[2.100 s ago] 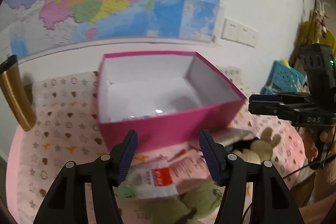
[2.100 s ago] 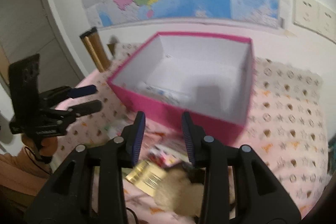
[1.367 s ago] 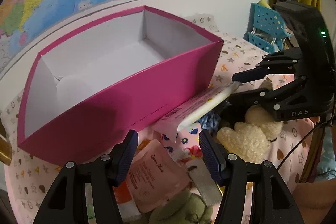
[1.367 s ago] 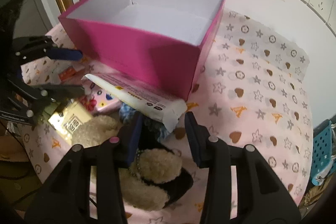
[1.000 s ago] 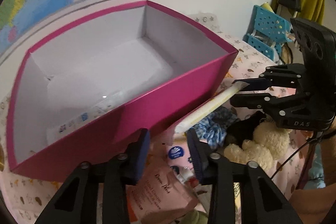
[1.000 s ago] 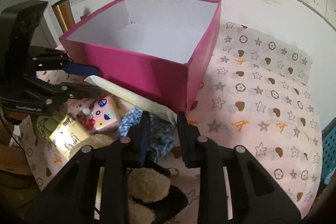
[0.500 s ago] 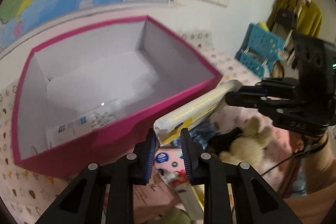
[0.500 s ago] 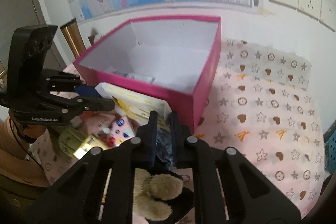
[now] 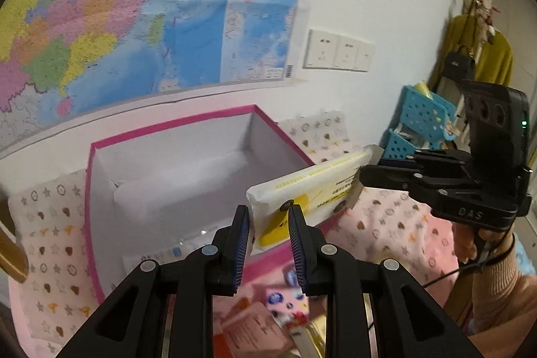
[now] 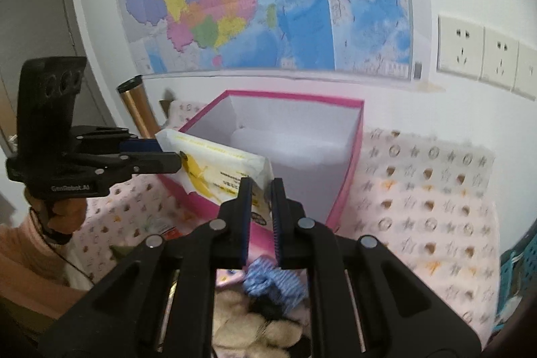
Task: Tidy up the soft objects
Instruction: 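Grasp the wipes pack with the left gripper and lift it over the box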
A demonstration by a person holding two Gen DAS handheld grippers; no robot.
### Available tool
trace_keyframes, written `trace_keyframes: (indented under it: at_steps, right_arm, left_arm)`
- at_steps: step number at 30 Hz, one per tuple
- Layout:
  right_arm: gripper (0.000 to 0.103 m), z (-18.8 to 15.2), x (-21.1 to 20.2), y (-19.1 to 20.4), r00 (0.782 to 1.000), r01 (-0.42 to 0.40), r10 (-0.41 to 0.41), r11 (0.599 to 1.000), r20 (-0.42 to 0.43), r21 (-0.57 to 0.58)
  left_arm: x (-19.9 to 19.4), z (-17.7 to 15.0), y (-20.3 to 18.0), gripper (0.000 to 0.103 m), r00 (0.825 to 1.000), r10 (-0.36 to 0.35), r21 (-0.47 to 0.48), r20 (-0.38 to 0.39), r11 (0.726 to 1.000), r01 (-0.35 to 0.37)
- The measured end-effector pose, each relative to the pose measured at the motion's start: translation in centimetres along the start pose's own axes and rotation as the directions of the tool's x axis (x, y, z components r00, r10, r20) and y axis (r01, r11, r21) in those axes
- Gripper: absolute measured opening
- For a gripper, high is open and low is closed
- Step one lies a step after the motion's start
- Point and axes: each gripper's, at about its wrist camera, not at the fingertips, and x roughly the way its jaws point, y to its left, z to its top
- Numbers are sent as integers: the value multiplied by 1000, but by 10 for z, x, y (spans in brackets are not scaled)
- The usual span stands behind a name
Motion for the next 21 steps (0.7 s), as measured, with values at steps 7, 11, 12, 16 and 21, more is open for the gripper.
trace_keyframes:
  at_steps: [7,11,12,16,21]
  right_arm:
    - [13,6,40,-17,997,11,-7,999,-80,43]
    - [13,1,57,-28,991,23,-13,997,-134,74]
    - [13,0,61,-30,989,30,-18,996,-147,79]
    - [15,0,74,-39,981,60,-40,993,-190,101]
    - [19,3,86,-47,974,131,-101,981,-205,139]
  left_arm:
    - [40,9,27,23,996,33,-75,-83,996,-39]
    - [63,2,37,23,989,19,-116,-145,993,-36]
    - [69,1,38,23,987,13,-124,-163,992,-33]
    - [89,-1,43,23,977,-1,-142,-215,989,-30]
    - [116,-3,51,26,958,-1,-176,-288,983,-52]
